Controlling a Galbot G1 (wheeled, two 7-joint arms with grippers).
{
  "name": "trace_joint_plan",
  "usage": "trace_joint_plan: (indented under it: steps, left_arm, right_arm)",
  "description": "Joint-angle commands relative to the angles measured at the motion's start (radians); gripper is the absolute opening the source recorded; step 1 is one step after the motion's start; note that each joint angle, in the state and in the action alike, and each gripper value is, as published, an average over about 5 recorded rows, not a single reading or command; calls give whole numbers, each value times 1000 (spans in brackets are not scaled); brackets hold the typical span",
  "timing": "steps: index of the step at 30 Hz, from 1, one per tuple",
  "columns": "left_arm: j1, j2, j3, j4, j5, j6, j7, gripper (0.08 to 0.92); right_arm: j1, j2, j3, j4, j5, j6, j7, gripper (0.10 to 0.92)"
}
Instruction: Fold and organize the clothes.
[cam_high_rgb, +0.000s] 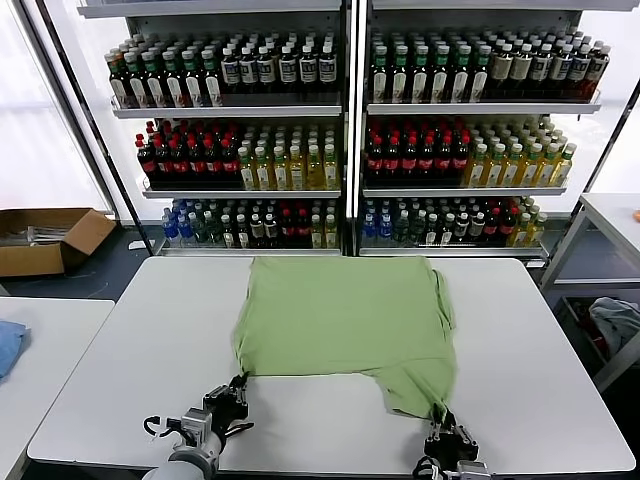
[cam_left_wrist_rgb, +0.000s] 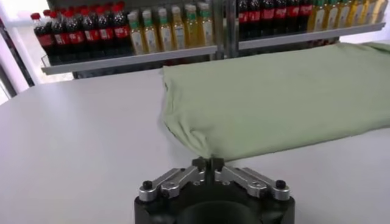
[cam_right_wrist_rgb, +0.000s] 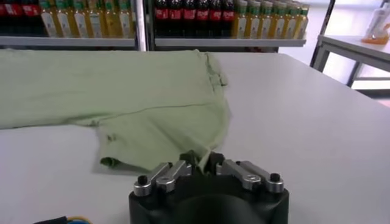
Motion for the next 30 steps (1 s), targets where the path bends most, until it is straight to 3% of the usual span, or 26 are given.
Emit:
trace_joint_plan:
  steps: [1,8,15,22,30]
  left_arm:
    - [-8,-7,-6,-7,10,-107,-11,86]
    - [-44,-12,-22,-71,-4,-211,-14,84]
    - [-140,-13,-18,-41,-86,-241,-19,84]
    - [-288,1,12,88,-174,-237,-34,84]
    - [-465,16,65,322,-218,-221,-44,84]
  right_arm:
    - [4,-4,4,20,-8,31,-34,113]
    - [79,0,37,97,-42,64,-77,113]
    - [280,22,46,36,-65,59,-88,113]
    - [503,27,29,-151,-72,60,-96,113]
    - [737,8,-16,-427,-49,44,-138,113]
